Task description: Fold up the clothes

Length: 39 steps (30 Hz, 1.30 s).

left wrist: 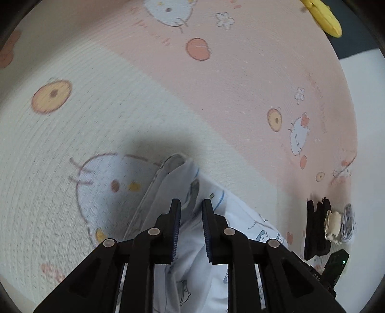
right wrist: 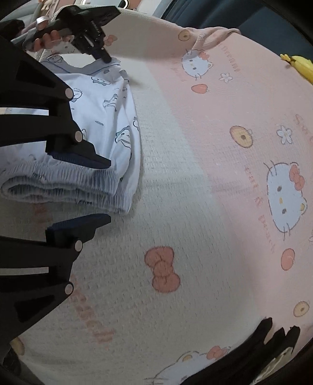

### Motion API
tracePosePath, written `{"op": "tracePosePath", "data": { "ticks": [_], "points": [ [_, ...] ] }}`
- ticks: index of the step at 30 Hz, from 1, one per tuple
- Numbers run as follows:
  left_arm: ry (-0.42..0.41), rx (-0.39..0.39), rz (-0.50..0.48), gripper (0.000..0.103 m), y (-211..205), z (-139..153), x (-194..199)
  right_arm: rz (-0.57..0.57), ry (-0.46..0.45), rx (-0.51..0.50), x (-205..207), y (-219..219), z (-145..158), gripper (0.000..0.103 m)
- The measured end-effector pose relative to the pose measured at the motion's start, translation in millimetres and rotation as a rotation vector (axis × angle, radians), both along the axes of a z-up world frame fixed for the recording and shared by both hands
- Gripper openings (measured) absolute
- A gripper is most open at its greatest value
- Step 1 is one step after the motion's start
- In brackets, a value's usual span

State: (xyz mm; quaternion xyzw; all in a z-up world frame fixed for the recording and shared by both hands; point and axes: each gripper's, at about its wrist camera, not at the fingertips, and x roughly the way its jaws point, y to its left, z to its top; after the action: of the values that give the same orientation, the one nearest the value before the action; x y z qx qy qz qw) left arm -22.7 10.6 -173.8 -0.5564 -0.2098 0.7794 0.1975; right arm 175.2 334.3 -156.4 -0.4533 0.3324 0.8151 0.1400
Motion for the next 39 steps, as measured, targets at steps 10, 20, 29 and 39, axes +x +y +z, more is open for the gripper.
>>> {"op": "tracePosePath", "data": {
  "ticks": [10, 20, 29, 39],
  "points": [
    [-0.076, 0.036, 0.011, 0.049, 1, -20, 1, 0.045, -0.006, 0.002, -2, -5, -2, 0.038],
    [0.097, -0.114, 0.009, 0.052, 14, 0, 4, 0.096, -0.014, 0.057, -8, -13, -2, 0.038],
    [0.252, -0.338, -0.127, 0.052, 55, 6, 1, 0.103, 0.033, 0.105, -14, -15, 2, 0.038],
    [0.303, -0.432, -0.168, 0.027, 66, -2, 4, 0.19, 0.0, 0.23, -26, -30, -1, 0.034]
  ]
}}
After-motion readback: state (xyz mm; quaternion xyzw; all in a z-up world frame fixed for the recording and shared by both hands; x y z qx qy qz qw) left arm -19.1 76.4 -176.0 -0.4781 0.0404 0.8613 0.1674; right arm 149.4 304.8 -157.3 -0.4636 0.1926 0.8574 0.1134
